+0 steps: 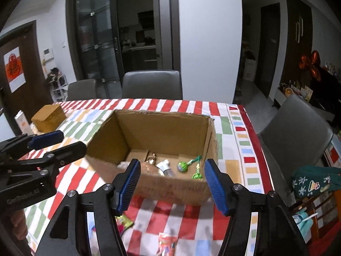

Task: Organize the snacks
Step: 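Move both tools back over the pink bag and lollipop stick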

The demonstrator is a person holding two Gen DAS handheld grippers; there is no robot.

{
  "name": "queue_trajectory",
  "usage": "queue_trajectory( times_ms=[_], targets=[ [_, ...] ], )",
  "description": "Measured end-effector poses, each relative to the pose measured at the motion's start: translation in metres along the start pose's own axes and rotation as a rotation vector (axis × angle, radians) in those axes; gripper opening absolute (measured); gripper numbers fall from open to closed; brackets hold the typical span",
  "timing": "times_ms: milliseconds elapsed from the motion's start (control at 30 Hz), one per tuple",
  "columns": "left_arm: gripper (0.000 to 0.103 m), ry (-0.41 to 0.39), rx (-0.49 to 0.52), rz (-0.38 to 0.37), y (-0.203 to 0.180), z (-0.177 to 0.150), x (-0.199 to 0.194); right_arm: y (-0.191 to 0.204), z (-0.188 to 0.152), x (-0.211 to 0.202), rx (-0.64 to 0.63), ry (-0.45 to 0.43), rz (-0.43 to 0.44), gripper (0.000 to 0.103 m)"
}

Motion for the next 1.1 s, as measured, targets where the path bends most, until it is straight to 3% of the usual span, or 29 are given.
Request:
queue_trajectory(
  times_ms=[400,1100],
  targets=[
    [0.067,0.039,-0.004,0.013,0.008,-0.052,-0.015,0.017,-0.052,-0.012,-0.004,0.065,0.032,0.063],
    [0.068,0.274,-0.004,0.010,0.018,-0.137,0.041,0.023,-0.146,0.038,0.073,0.319,0.067,0.063]
  ],
)
Point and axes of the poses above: each gripper's, at about its wrist camera, not at the fingertips, and x roughly the way its jaws point, y to its left, z to its top, the point moved 3 cm from there along x, roughly the way its jaws point, and after that the axes turned 5 degrees about -x, right-handed, at the moved point
